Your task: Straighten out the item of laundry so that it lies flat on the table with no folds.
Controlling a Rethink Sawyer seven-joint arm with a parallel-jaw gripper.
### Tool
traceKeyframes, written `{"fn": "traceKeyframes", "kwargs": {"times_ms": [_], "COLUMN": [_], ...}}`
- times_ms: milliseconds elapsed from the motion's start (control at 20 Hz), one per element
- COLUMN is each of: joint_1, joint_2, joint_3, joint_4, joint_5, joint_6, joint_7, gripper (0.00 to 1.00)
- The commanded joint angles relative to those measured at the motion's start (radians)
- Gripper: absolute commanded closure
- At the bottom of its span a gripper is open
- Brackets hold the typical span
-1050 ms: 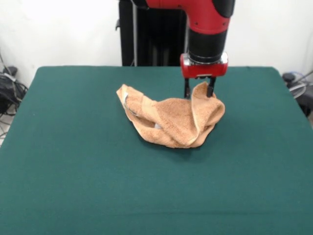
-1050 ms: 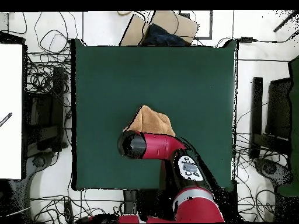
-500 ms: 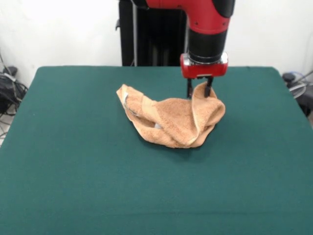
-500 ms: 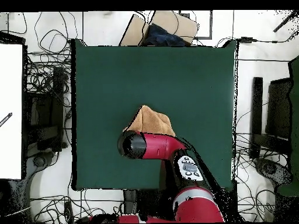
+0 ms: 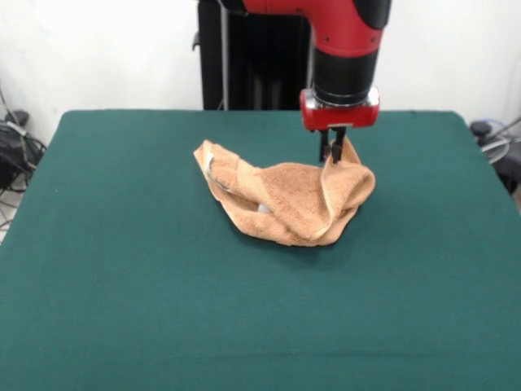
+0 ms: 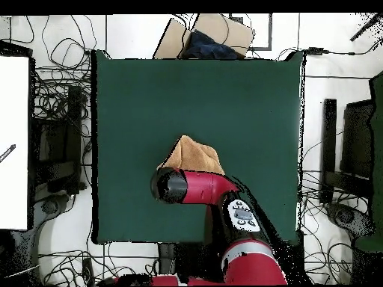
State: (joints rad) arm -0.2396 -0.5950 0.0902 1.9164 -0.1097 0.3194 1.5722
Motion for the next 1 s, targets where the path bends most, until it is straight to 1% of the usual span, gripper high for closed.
{"fn": "traceKeyframes", "kwargs": {"times_ms": [50, 200, 350, 450, 650, 850, 1000], "joint_1": [0.01, 0.0, 0.006, 0.01, 0.004, 0.01, 0.011], "joint_2": [0.005, -0.005, -0.1, -0.148, -0.208, -0.298, -0.332], "joint_3": [0.076, 0.088, 0.085, 0.083, 0.089, 0.071, 0.069], "joint_4": [-0.034, -0.016, 0.023, 0.036, 0.076, 0.11, 0.124], "joint_5": [-0.035, -0.011, 0.017, 0.032, 0.058, 0.078, 0.09], "joint_6": [-0.085, -0.063, 0.02, 0.064, 0.114, 0.186, 0.212], "joint_7": [0.104, 0.117, 0.123, 0.126, 0.132, 0.127, 0.125], "gripper": [1.0, 1.0, 1.0, 1.0, 1.0, 1.0, 1.0]}}
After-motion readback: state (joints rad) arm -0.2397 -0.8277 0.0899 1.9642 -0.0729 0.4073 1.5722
